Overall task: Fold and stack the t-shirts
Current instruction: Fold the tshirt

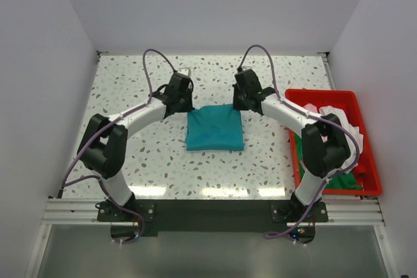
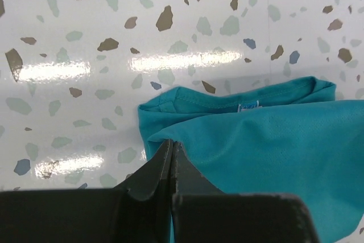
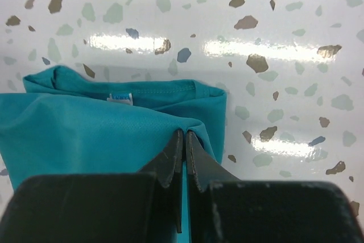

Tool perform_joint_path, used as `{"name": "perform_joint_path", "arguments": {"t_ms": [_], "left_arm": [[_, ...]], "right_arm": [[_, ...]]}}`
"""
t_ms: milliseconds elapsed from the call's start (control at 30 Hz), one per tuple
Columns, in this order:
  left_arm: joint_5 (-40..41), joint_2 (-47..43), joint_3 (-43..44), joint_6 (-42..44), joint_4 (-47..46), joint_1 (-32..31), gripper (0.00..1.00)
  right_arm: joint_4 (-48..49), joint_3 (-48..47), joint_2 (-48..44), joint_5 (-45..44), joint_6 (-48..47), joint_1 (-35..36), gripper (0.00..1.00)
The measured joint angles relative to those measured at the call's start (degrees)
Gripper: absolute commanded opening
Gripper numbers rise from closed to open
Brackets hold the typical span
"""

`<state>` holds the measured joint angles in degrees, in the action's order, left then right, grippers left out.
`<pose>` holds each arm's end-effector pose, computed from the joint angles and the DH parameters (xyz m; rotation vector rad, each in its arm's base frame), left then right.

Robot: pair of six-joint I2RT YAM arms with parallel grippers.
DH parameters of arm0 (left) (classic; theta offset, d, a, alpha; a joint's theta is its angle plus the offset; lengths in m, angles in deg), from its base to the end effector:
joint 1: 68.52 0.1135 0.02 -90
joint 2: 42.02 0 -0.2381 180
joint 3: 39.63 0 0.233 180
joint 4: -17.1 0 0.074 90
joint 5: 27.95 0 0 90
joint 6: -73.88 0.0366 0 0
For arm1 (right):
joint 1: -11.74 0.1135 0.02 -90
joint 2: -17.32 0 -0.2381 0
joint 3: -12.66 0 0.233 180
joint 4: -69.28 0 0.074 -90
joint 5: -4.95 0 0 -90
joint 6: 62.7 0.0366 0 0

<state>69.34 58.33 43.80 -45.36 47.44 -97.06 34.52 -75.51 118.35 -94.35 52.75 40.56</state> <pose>0.3190 -0.1682 0.1989 -0.0748 2.4104 -0.3213 0.3243 0.1717 0.2140 0.0051 2.4025 0.2508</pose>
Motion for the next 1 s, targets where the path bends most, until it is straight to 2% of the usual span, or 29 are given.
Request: {"name": "perform_joint_path", "arguments": {"t_ms": [233,400,433,467,500,567,600,667,700,900,967,1000], "left_arm": [[0.5,-1.22,0.02,-1.64,-0.85,1.73,0.0],[0.02,4.42,1.38,-2.64,-3.02,4.17,0.0],[-0.31,5.92,1.62,-2.73,-3.8,4.55,0.02],[-0.66,7.1,1.81,-2.75,-4.24,4.79,0.1],[-1.14,8.31,2.05,-2.73,-4.74,5.05,0.28],[-1.62,9.84,2.43,-2.67,-5.2,5.42,0.46],[-1.73,10.08,2.67,-2.71,-5.18,5.6,0.6],[-1.57,10.08,3.56,-2.75,-5.07,5.92,0.64],[-1.31,9.9,4.26,-2.89,-5.07,6.03,0.65],[0.33,3.06,4.63,-2.99,-3.78,5.62,0.63],[1.97,-1.22,3.39,-3.17,-3.15,4.2,0.55],[2.36,-3.34,2.49,-3.34,-3.17,2.99,0.43]], "right_arm": [[1.01,-0.37,0.61,-0.2,0.02,-1.53,0.0],[2.05,-3.5,7.63,0.87,0.2,-3.21,0.0],[2.36,-4.24,9.25,1.4,0.24,-3.61,0.03],[2.62,-4.9,10.78,1.7,0.28,-3.98,0.07],[2.67,-5.46,12.13,2.05,0.37,-4.28,0.18],[2.29,-6.82,14.19,2.6,0.37,-4.81,0.31],[1.9,-7.65,15.02,2.71,0.15,-5.01,0.41],[1.01,-8.76,15.54,2.6,-0.13,-5.42,0.48],[0.46,-9.29,15.47,2.49,-0.35,-5.57,0.55],[-2.71,-10.69,12.41,1.16,-1.03,-5.75,0.58],[-3.34,-10.21,9.6,1.03,-1.01,-5.73,0.57],[-3.45,-9.81,7.85,1.07,-1.01,-5.73,0.54]]}}
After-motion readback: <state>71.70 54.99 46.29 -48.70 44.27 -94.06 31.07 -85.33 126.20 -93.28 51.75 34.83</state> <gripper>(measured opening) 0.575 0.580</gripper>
